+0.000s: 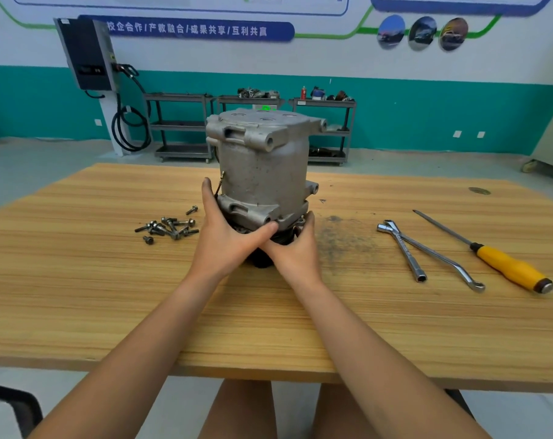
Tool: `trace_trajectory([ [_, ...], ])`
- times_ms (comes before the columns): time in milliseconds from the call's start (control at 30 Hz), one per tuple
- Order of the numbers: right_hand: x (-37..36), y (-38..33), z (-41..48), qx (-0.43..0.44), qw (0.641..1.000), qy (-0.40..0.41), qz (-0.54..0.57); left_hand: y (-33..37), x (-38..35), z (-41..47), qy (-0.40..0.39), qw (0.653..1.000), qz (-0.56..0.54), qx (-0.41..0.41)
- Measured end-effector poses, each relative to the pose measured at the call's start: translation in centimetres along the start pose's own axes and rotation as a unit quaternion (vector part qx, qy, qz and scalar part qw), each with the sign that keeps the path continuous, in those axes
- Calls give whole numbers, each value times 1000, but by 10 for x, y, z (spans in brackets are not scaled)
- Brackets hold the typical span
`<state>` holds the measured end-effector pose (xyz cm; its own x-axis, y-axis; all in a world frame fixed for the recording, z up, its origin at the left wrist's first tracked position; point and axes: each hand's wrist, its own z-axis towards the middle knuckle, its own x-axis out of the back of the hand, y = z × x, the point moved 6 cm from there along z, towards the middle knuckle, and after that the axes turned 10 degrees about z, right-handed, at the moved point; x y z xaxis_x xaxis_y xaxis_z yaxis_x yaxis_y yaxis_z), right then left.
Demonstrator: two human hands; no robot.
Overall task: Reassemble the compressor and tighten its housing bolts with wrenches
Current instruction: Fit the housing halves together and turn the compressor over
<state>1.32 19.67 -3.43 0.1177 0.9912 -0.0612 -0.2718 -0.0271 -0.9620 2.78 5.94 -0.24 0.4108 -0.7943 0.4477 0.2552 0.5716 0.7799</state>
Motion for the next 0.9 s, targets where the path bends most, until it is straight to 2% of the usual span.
trace_trajectory([
  [233, 2, -3, 3, 26, 1000, 6, 14, -4, 3, 3, 22, 1000, 15, 2],
  [500, 4, -2, 6, 36, 999, 0, -5, -4, 1, 2, 25, 999, -18, -9],
  [633, 16, 1, 13, 15, 999, -39, -15, -17, 10, 14, -35, 997, -64, -18],
  [767, 22, 5, 19, 6, 997, -76, -10, -42, 12, 25, -97, 975, -195, 37],
  [900, 16, 10, 21, -3, 995, -102, -6, -47, 6, 34, -166, 959, -220, 64],
])
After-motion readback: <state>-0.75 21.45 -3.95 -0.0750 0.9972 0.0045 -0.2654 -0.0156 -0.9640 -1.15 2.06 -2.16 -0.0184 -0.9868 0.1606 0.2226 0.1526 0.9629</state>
